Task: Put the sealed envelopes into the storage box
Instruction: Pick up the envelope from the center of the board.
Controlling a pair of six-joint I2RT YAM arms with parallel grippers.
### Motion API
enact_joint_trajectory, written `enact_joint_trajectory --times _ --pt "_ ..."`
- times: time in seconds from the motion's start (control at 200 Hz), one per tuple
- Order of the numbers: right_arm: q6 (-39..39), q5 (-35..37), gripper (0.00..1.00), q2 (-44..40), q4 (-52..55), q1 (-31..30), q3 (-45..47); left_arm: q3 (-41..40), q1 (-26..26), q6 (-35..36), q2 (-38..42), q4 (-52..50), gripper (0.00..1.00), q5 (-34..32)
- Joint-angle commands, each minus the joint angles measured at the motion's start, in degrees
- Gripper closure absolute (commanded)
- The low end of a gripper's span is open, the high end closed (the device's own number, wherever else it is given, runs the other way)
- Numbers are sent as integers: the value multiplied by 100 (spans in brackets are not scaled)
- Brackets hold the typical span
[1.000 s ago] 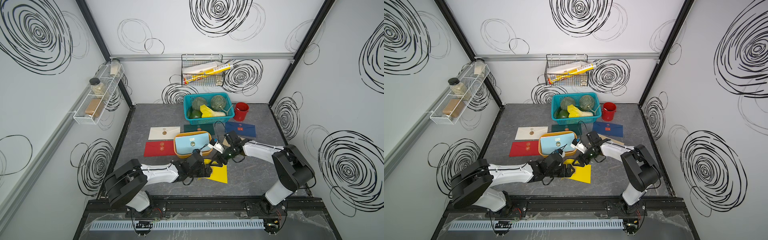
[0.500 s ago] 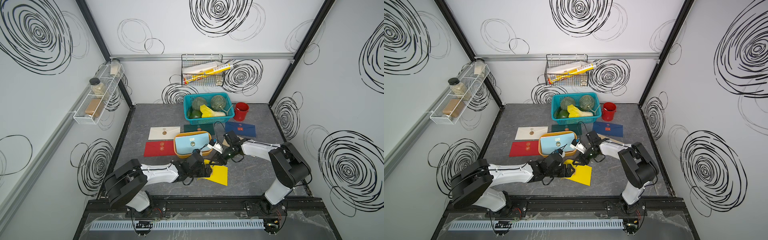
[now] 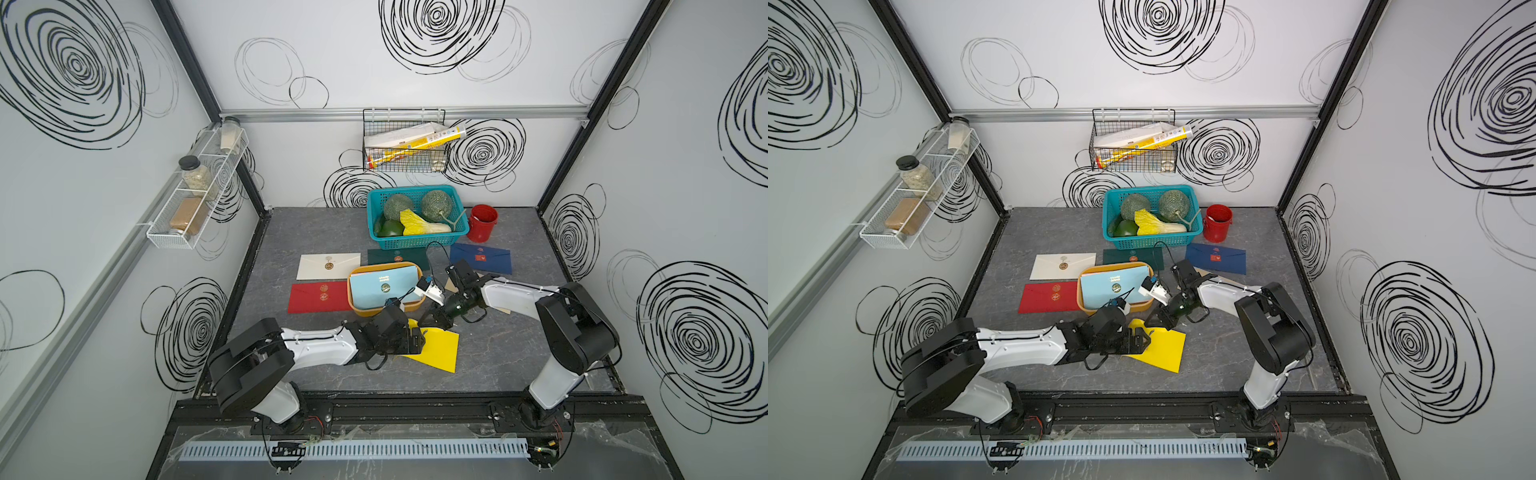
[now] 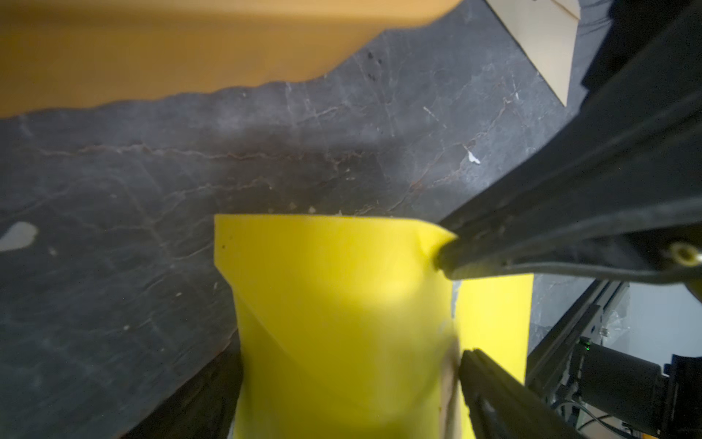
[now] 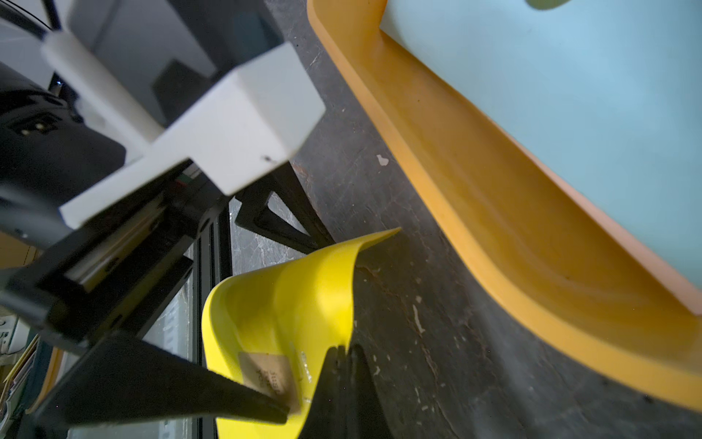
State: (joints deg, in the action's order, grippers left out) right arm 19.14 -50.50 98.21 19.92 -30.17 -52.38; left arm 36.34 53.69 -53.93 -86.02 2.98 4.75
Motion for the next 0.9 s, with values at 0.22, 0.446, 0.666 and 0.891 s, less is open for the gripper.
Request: enact_joint_trajectory --times 0.22,0.446,0.666,0.891 --pt "38 181 100 -290 327 -15 -176 600 -361 -158 1141 -2770 1 -954" --pt "76 144 100 -549 512 -37 -418 981 -1367 -186 2288 -3434 1 -1307" --pt "177 359 100 -816 942 -417 -1081 1121 -3134 472 2280 -3562 1 -1023" --pt "395 721 100 -870 1580 -603 -1932 1217 -3969 986 1612 -3275 2 -848"
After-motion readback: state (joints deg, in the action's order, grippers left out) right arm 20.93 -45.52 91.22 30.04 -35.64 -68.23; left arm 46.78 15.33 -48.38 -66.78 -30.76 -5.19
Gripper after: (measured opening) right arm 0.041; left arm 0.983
